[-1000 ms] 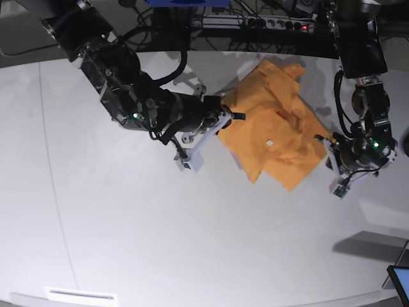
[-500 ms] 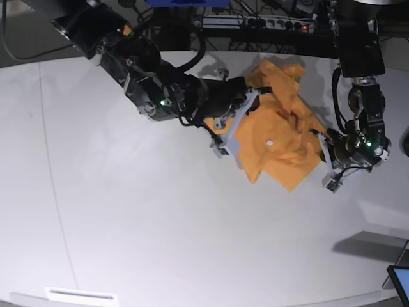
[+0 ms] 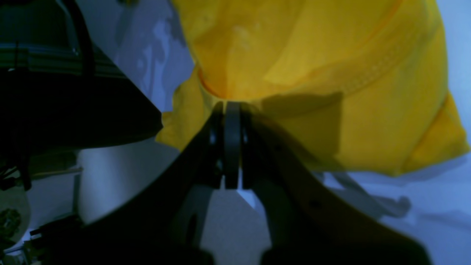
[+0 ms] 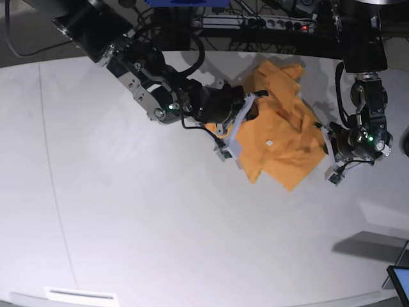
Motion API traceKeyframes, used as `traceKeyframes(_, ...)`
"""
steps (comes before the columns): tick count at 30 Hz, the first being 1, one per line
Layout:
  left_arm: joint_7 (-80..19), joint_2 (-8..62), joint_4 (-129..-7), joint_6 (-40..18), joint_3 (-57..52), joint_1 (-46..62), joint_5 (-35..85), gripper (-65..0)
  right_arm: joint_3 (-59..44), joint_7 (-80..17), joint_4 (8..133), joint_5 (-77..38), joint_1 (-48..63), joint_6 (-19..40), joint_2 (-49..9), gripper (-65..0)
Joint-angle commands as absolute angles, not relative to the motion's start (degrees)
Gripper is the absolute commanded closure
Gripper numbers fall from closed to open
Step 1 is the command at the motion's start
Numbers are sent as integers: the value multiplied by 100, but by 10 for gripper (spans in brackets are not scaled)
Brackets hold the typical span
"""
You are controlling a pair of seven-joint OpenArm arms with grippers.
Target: Fold the T-shirt properly
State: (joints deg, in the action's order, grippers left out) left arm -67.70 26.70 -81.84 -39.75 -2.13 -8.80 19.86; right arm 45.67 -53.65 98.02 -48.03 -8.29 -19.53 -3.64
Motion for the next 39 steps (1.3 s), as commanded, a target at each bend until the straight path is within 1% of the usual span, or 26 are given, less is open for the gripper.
traceKeyframes(1, -6703, 2774, -8268, -4000, -251, -954, 2000, 0, 4549, -5297, 9824, -4866, -901, -1903, -321, -1)
traceKeyframes(13, -6712, 2853, -8259, -4000, -242, -734, 2000, 0, 4497, -5279, 9077, -4910, -1024, -1877, -286, -1)
traceKeyframes(17, -6747, 2862, -8259, -4000, -242, -734, 2000, 0, 4365, -5024, 8998, -4892, -1068, -1877, -347, -1)
traceKeyframes(21, -6747, 2862, -8268, -4000, -242, -602, 2000, 0, 4330, -4848, 8585, -4857, -1138, -1868, -426, 0)
traceKeyframes(29, -6765, 2800, -8312, -4000, -242, -303, 2000, 0, 4330, -4637, 8207, -4857, -1385, -1868, -734, 0)
traceKeyframes(35, -7160, 2510, -8321, -4000, 207, -295, 2009, 0, 4338, -4673, 8207, -4822, -1622, -1877, -936, 0)
traceKeyframes(39, -7415, 2176, -8321, -4000, 224, -321, 2009, 0, 4347, -4690, 8207, -4374, -1719, -1877, -1103, 0)
